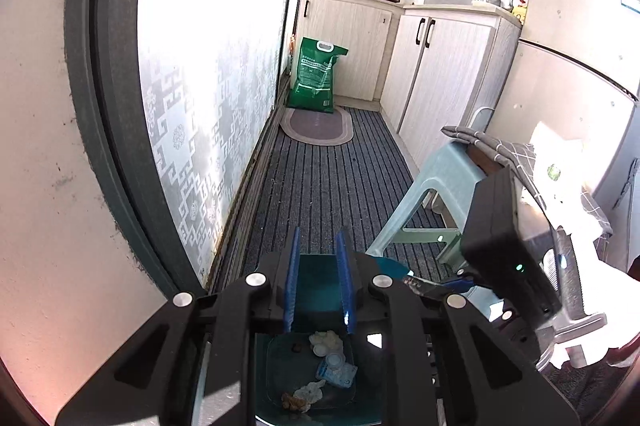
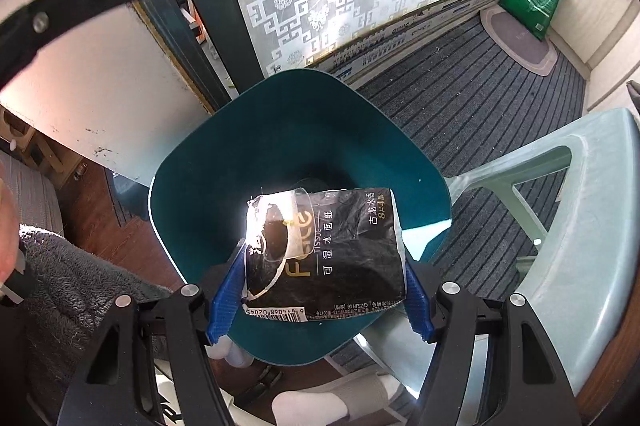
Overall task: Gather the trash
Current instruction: 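Lower the black snack bag into the teal bin and open the right tool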
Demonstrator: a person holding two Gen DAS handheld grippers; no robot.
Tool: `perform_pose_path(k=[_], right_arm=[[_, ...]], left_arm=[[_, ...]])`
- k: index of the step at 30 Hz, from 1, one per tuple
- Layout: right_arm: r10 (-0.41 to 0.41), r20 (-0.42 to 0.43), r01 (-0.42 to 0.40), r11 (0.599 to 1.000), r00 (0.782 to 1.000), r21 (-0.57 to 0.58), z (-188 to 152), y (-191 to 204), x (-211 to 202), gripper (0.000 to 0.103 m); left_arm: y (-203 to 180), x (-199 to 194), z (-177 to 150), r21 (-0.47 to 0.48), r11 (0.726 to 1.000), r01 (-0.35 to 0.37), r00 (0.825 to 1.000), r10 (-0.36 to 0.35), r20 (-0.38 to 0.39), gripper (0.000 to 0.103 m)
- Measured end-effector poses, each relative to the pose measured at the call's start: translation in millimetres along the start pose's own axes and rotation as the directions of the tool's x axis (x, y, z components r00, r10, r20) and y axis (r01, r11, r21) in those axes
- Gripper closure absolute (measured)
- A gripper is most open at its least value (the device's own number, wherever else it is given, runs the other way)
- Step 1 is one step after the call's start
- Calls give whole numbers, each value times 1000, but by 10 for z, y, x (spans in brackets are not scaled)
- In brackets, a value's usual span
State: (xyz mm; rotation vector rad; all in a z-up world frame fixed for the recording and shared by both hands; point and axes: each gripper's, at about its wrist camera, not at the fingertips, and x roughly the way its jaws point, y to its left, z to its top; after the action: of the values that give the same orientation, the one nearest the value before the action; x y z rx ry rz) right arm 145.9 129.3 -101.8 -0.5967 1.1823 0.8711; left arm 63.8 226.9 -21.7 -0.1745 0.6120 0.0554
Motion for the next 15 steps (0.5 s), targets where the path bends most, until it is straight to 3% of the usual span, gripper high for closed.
perform_pose_path(k=[15], right_arm=[[-24,-110,17,998,994,-67,-175,244,526,33]], left_arm=[[18,-329,74,-14,998,57,992,-55,116,83]])
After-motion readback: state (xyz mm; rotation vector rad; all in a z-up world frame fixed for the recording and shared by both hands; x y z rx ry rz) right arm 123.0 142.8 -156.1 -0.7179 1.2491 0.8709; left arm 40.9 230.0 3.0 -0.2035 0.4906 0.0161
